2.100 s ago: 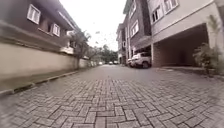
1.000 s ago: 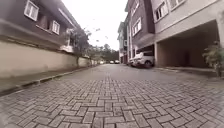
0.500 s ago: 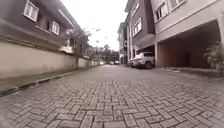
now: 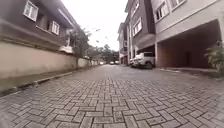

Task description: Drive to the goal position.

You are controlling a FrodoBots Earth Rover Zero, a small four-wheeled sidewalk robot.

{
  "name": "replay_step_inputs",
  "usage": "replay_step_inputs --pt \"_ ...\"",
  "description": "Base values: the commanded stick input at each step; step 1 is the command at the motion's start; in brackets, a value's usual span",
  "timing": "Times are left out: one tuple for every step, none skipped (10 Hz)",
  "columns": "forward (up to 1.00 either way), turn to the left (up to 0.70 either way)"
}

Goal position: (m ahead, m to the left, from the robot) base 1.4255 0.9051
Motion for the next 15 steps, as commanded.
replay_step_inputs --pt "0.0 0.0" --pt "0.0 0.0" --pt "0.04 0.0" --pt "0.19 0.0" --pt "0.33 0.0" --pt "0.46 0.0" --pt "0.5 0.0" --pt "0.5 0.0" --pt "0.5 0.0" --pt "0.5 0.0" --pt "0.5 0.0" --pt "0.5 0.0" --pt "0.5 0.0" --pt "0.5 0.0" --pt "0.5 0.0"
